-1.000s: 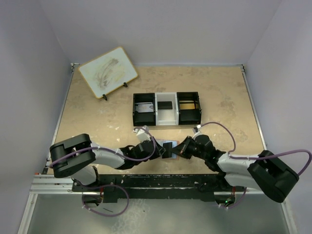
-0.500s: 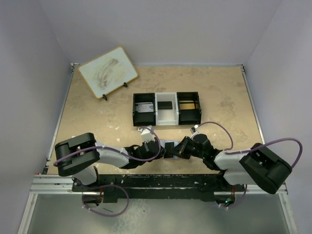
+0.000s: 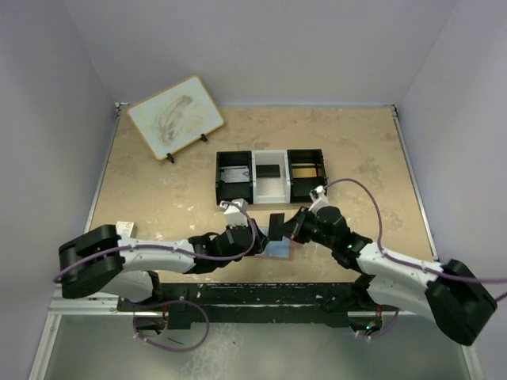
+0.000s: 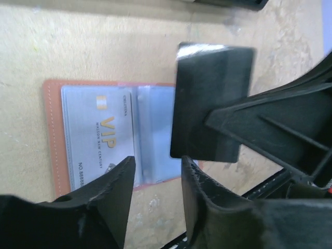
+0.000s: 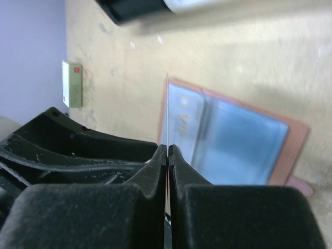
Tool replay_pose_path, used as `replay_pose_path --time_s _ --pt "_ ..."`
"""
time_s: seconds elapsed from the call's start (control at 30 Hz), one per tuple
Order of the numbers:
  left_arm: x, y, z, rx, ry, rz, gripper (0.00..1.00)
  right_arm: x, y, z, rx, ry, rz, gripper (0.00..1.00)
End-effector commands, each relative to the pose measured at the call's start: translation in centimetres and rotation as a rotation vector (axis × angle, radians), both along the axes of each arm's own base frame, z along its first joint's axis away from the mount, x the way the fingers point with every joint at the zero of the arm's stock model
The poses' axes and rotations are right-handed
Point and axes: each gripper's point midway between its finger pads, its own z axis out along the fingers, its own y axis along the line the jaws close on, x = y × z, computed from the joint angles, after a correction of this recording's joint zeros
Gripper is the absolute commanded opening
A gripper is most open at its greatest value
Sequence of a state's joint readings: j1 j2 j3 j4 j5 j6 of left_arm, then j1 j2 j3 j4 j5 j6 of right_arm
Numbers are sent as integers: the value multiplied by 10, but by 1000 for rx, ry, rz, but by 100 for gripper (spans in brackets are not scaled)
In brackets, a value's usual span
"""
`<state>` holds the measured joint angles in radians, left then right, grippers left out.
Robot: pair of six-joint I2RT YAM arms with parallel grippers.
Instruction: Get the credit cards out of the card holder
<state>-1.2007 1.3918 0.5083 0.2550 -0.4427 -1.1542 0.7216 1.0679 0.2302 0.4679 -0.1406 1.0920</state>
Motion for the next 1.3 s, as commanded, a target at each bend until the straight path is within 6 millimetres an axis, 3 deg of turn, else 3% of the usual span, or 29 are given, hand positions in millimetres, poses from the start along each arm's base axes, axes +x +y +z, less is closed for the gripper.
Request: replay_pose_path --time_s 0.0,0.13,0.3,0.4,0.53,0.7,0.8,0.97,1.27 --pt "20 30 38 216 -149 23 47 34 -22 56 -187 -326 -28 0" --pt "50 84 55 379 -171 120 59 60 -37 110 -336 -633 -41 0" --pt "76 132 86 375 -174 199 65 97 -38 141 -677 -956 95 0" --pt "91 160 113 435 -157 243 65 106 -15 127 -836 -1063 360 0" --pt "108 202 137 564 -137 284 66 134 -12 112 -1044 -1106 477 0" --pt "118 241 132 588 -123 341 66 160 -4 84 -1201 -1082 626 0" --pt "114 253 129 603 -138 377 66 169 0 74 -1279 -1142 719 0" --pt "105 275 137 631 -172 477 66 190 14 81 -1276 -1258 728 0" --pt "103 283 138 656 -173 508 66 231 14 56 -1373 -1205 834 0"
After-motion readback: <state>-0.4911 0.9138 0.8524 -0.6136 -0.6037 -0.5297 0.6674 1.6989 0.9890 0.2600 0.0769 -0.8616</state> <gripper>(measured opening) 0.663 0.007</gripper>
